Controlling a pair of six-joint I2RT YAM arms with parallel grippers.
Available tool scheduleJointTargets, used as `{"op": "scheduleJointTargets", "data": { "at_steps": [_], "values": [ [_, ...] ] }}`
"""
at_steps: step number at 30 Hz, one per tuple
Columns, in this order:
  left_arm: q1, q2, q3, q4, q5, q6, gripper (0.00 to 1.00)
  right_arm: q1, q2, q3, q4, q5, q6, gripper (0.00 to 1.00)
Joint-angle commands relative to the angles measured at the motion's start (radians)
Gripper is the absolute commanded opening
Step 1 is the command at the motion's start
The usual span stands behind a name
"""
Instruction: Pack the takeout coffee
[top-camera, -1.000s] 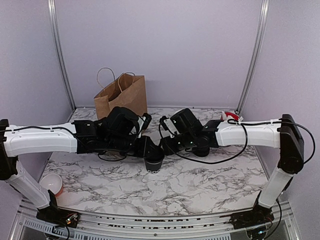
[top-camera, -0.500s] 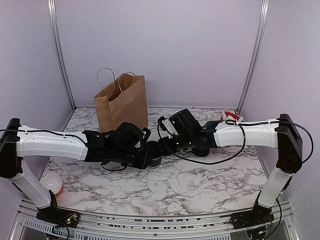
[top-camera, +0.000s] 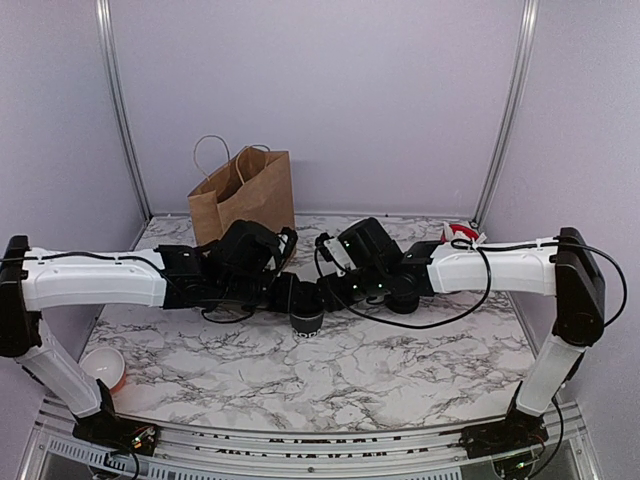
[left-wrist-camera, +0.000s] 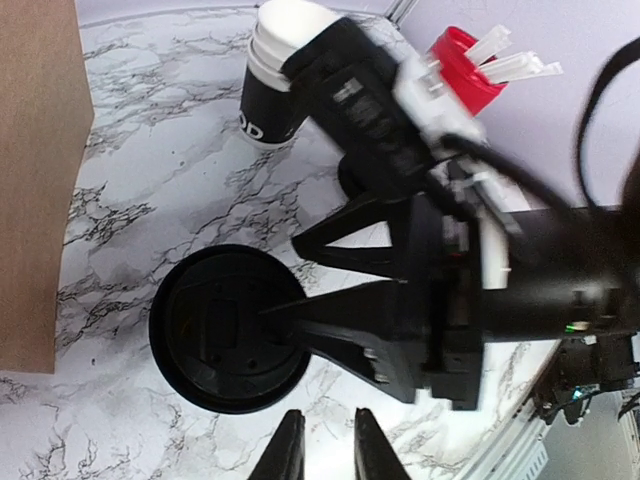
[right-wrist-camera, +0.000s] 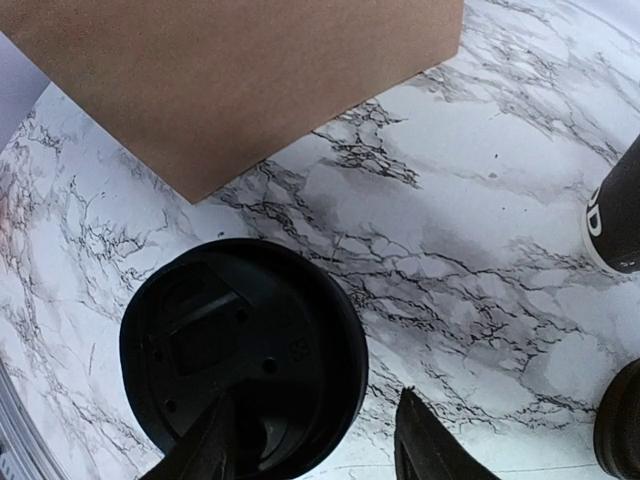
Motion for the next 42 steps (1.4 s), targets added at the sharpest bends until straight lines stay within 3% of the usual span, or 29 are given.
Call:
{"op": "scheduleJointTargets", "data": {
  "at_steps": [1, 4, 7, 13, 19, 29, 33, 42],
  "values": [
    [0.017, 0.166, -0.108, 0.047, 0.040, -0.008, 0.18, 0.000, 0.021, 0.006, -0.026, -0.007, 0.004, 0.51],
    [0.017, 0.213, -0.158, 0.074, 0.058, -0.032, 0.18, 0.000, 0.027, 0.005, -0.024, -0.014, 0.004, 0.51],
    [0.018, 0.126, -0.152, 0.059, 0.030, -0.022, 0.19, 0.001, 0.026, 0.004, -0.026, -0.013, 0.005, 0.51],
    [0.023, -0.027, -0.027, -0.059, -0.020, 0.023, 0.20, 0.002, 0.022, 0.007, -0.021, -0.012, 0.006, 0.51],
    [0.025, -0.069, 0.061, -0.074, -0.053, 0.048, 0.22, 0.003, 0.025, 0.017, -0.023, -0.012, 0.004, 0.51],
    [0.046, 0.263, -0.061, 0.058, 0.100, -0.006, 0.21, 0.003, 0.041, 0.011, -0.016, -0.024, 0.009, 0.51],
    [0.044, 0.147, -0.118, 0.075, 0.076, -0.021, 0.23, 0.004, 0.033, 0.008, -0.024, -0.020, 0.011, 0.51],
    [0.050, -0.004, -0.030, -0.023, 0.020, 0.026, 0.25, 0.004, 0.027, 0.023, -0.025, -0.008, 0.001, 0.52]
  ]
}}
